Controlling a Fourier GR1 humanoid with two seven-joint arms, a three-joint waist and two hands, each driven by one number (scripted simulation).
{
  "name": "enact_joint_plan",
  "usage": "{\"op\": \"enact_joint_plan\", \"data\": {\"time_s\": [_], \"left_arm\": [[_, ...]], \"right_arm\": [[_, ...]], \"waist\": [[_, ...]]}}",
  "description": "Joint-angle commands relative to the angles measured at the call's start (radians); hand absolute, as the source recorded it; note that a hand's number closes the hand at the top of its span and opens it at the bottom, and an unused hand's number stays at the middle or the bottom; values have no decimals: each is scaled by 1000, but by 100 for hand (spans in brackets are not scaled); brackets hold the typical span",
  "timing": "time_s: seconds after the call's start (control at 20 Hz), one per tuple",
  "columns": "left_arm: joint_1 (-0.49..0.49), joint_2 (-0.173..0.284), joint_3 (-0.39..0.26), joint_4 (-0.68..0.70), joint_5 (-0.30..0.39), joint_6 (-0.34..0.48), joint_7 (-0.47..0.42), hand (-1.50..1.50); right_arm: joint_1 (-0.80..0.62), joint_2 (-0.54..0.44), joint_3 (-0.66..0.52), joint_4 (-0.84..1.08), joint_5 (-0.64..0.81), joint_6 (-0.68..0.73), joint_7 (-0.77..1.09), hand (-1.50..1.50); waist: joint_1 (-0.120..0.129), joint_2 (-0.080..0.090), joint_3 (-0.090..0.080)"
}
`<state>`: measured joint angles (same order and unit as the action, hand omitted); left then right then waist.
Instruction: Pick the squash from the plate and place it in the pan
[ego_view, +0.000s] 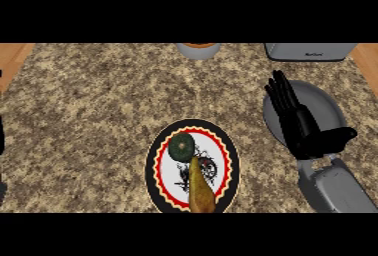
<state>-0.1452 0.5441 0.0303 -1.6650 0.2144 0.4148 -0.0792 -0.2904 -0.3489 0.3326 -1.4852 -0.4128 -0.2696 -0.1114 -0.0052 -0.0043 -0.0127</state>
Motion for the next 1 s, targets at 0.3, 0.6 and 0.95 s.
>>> {"op": "enact_joint_plan", "data": {"time_s": [0.3,0.6,0.95], "left_arm": [[66,-173,-238,54,46,-145,1,0],[133,-256,-348,46,15,-176,-51,0],[73,-294,-350,108,-11,-184,-66,0]], "right_arm": [[-13,-89,76,38,368,-247,19,150],[271,80,290,-214,533,-488,-7,-150],[213,-86,323,-393,841,-425,436,-150]], "waist": [[-81,3,-10],[-12,-2,11],[-5,1,10]]}}
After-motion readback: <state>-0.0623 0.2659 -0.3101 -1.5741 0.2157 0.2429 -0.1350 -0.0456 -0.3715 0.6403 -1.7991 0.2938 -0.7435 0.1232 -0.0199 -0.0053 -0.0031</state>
